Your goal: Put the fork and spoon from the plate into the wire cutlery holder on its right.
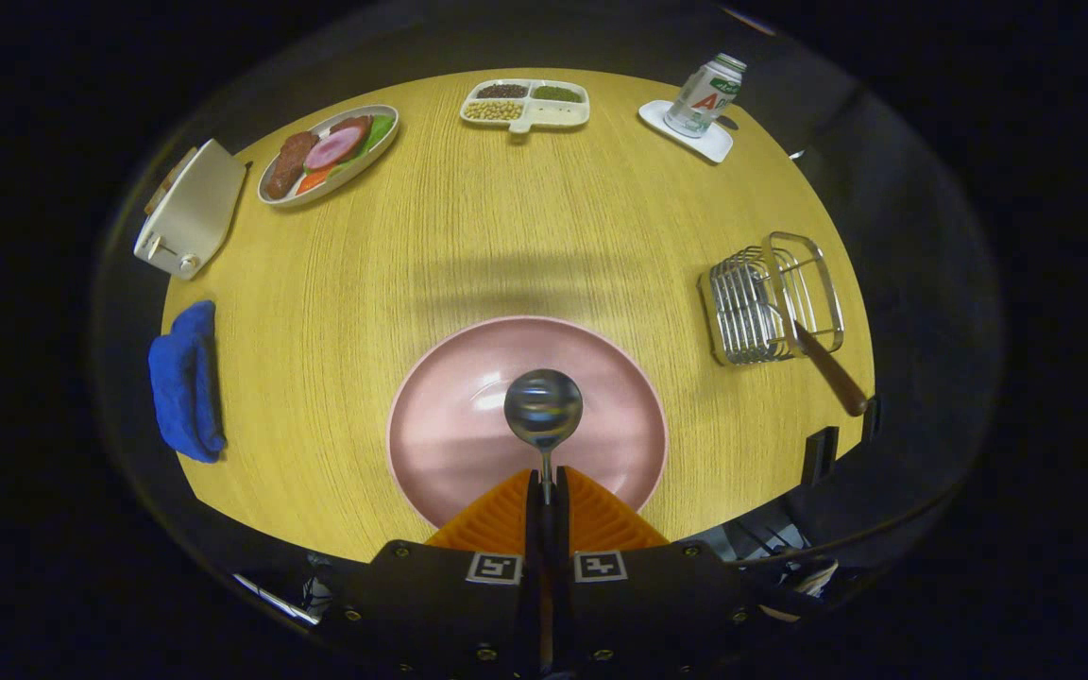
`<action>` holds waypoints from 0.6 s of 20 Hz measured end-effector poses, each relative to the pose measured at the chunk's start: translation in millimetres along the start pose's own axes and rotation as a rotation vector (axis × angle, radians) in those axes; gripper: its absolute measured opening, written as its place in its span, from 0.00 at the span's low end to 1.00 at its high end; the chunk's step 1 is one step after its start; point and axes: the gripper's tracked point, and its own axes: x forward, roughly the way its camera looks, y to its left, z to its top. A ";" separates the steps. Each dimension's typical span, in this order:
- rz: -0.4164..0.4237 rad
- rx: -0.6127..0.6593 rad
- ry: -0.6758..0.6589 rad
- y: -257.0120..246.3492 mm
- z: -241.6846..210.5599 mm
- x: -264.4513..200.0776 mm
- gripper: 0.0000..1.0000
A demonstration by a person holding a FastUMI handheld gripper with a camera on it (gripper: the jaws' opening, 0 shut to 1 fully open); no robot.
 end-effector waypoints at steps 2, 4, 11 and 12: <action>-0.008 0.027 -0.011 -10.1 10.1 -8.3 0.06; -0.017 0.048 -0.019 -21.7 19.2 -14.1 0.06; -0.091 0.102 -0.043 -76.6 42.5 -34.3 0.06; -0.108 0.103 -0.046 -85.7 44.8 -37.4 0.06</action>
